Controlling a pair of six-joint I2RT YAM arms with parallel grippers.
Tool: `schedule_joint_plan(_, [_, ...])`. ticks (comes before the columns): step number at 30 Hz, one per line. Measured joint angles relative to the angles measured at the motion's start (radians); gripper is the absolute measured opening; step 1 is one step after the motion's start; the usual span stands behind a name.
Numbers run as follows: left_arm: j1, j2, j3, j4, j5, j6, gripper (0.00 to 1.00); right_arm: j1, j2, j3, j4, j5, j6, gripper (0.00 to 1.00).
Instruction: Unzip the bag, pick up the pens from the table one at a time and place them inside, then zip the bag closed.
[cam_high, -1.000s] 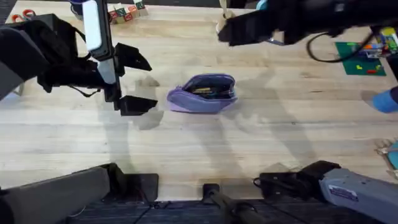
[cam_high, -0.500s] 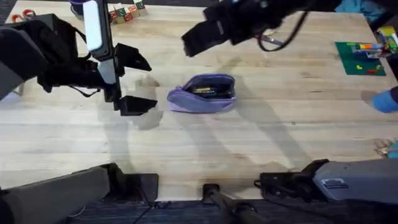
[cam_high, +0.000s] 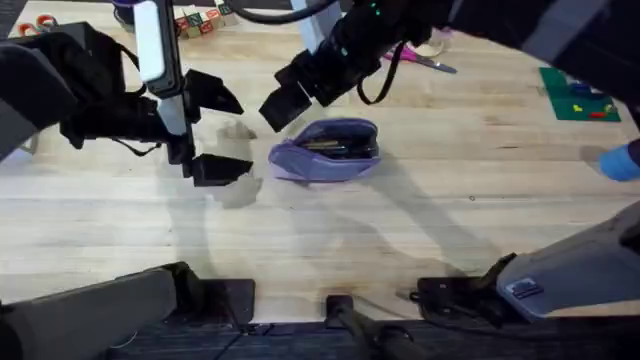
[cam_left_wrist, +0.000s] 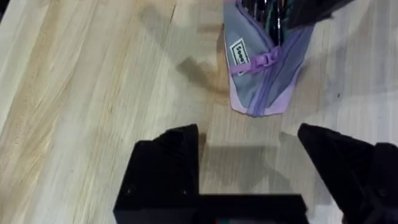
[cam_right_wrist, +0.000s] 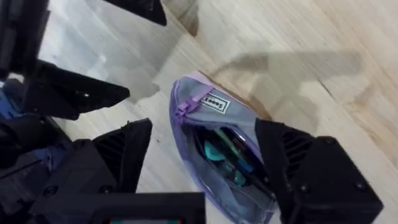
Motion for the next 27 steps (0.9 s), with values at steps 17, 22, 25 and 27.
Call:
schedule_joint_plan(17, [0.0, 0.0, 0.0, 0.0, -0.001, 0.0, 0.993, 0.0, 0.149, 0.002, 0.053, -0.008, 0.038, 0.996])
schedule_joint_plan(22, [0.0, 0.0, 0.0, 0.0, -0.001, 0.0, 0.993, 0.0, 0.194, 0.002, 0.053, -0.008, 0.137, 0.996])
schedule_joint_plan(25, [0.0, 0.0, 0.0, 0.0, -0.003, 0.0, 0.993, 0.0, 0.204, 0.002, 0.053, -0.008, 0.193, 0.996])
schedule_joint_plan(27, [0.0, 0.0, 0.0, 0.0, -0.003, 0.0, 0.993, 0.001, 0.203, 0.002, 0.052, -0.008, 0.223, 0.996])
